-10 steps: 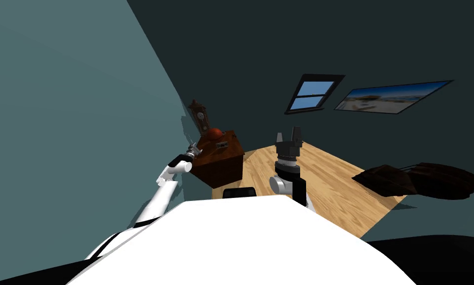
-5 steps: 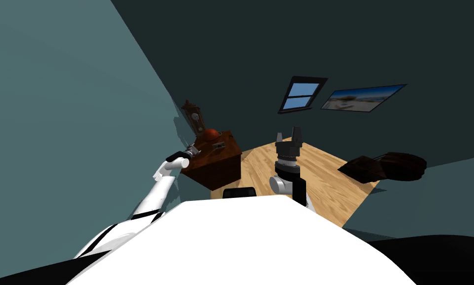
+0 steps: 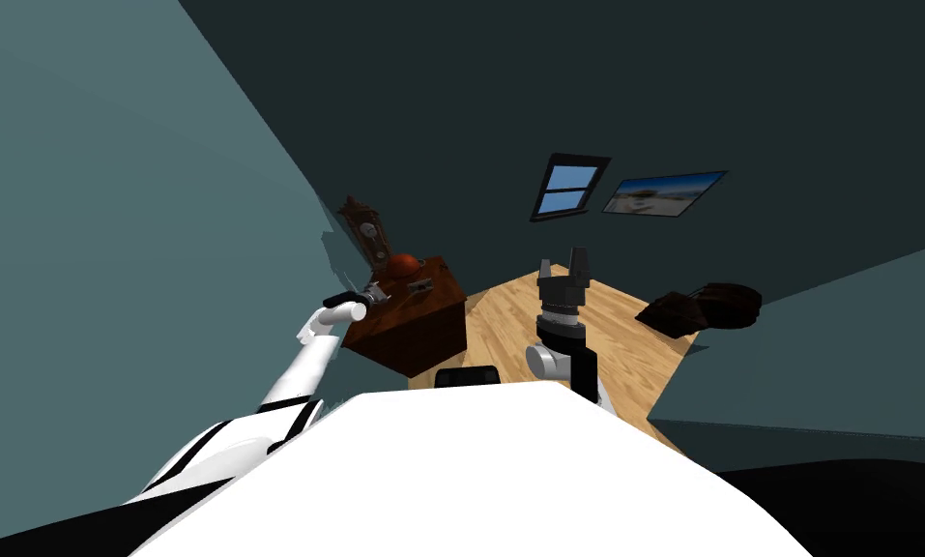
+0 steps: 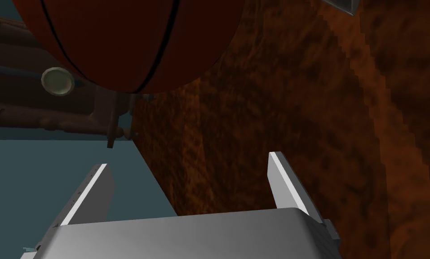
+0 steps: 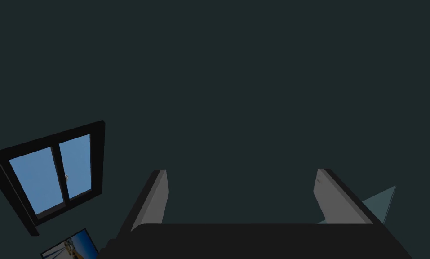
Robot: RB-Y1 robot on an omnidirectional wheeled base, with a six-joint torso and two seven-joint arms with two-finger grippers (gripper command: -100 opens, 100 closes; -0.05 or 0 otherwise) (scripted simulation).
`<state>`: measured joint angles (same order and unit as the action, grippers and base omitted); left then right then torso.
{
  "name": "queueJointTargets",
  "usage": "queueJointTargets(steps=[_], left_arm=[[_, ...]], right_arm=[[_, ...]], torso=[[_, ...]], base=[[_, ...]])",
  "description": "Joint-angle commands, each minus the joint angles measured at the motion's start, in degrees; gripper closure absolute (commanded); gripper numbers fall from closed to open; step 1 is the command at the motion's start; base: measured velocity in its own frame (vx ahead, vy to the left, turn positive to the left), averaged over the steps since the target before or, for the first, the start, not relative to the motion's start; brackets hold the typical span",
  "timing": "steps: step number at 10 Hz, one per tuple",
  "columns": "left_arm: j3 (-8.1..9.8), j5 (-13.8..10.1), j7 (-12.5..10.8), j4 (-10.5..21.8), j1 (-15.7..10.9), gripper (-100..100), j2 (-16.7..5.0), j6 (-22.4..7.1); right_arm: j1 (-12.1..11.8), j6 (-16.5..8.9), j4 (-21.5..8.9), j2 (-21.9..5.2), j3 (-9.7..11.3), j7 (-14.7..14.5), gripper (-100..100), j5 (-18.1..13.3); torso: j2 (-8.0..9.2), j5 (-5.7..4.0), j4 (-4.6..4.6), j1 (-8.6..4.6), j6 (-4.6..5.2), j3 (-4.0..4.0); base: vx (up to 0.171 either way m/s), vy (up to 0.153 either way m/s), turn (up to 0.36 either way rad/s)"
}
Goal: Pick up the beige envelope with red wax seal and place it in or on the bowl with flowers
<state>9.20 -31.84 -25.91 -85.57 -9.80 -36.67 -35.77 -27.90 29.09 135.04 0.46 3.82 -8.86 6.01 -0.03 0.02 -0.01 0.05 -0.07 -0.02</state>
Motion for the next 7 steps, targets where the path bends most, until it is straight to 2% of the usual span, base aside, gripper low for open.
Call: queueJointTargets(steps=[1,2,4,5,7], left_arm=[[0.06,-0.5,-0.1,0.2,0.0,-100,-0.4,-2.5],[0.06,-2.0,-0.9,2.8,-2.2,-100,-2.1,-4.3],[0.06,-2.0,-0.9,2.8,-2.2,-100,-2.1,-7.1],[0.00,-3.4,-1.6,5.3,-4.3,-100,-3.6,-8.8],[0.00,-3.4,-1.6,5.3,-4.3,-100,-3.6,-11.7]], right_arm=[[0.0,0.0,0.0,0.0,0.0,0.0,0,0.0],[0.0,0.0,0.0,0.0,0.0,0.0,0,0.0],[0.0,0.0,0.0,0.0,0.0,0.0,0,0.0],[0.0,0.0,0.0,0.0,0.0,0.0,0,0.0],[0.0,0.0,0.0,0.0,0.0,0.0,0,0.0]], torso=[[0.00,0.00,0.00,0.00,0.00,0.00],[0.00,0.00,0.00,0.01,-0.03,0.00],[0.00,0.00,0.00,0.00,-0.01,0.00],[0.00,0.00,0.00,0.00,-0.03,0.00],[-0.01,0.00,0.00,0.00,-0.02,-0.01]], base=[[-0.004,0.008,0.016],[-0.007,0.004,-0.229],[-0.006,0.009,-0.069],[-0.005,0.002,-0.264],[-0.003,0.009,-0.060]])
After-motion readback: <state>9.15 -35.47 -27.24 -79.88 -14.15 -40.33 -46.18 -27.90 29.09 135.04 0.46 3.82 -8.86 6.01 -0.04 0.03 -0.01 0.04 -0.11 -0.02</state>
